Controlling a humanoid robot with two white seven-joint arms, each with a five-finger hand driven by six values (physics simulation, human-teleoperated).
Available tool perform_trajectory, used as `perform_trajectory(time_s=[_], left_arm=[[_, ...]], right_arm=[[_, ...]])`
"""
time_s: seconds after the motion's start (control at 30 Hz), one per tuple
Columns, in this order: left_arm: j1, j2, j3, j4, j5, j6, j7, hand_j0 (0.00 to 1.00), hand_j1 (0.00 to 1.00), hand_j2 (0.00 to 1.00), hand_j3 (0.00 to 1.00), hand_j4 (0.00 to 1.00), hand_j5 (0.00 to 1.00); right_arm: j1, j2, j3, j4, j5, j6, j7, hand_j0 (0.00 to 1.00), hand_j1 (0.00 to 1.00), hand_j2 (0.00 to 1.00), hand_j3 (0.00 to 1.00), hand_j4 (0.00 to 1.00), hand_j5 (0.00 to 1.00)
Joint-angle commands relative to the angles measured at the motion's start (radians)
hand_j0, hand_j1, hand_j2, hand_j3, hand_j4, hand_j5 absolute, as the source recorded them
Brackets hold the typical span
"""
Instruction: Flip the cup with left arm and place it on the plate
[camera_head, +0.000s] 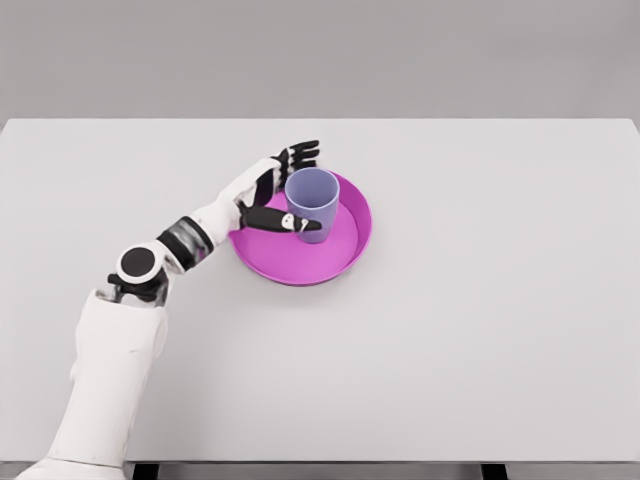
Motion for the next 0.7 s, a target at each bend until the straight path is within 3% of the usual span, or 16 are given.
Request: perform_trajectory(time_s=[0.0,0.27,0.6,0.67], left_arm=[[0.000,0.016,0.015,-0.007,0.006,0.001,0.000,1.00,1.00,1.00,1.00,1.00,1.00],[0.009,0.037,0.035,-0.006,0.006,0.001,0.000,1.00,1.00,1.00,1.00,1.00,1.00],[0.017,0.103,0.116,-0.003,0.009,-0.007,0.000,1.00,1.00,1.00,1.00,1.00,1.00],[0.017,0.135,0.166,0.003,0.009,-0.021,0.000,1.00,1.00,1.00,1.00,1.00,1.00]], right_arm=[[0.000,0.000,0.000,0.000,0.001,0.000,0.000,1.00,1.00,1.00,1.00,1.00,1.00],[0.000,0.000,0.000,0.000,0.001,0.000,0.000,1.00,1.00,1.00,1.00,1.00,1.00],[0.000,0.000,0.000,0.000,-0.001,0.000,0.000,1.00,1.00,1.00,1.00,1.00,1.00],[0.000,0.000,0.000,0.000,0.001,0.000,0.000,1.00,1.00,1.00,1.00,1.00,1.00]])
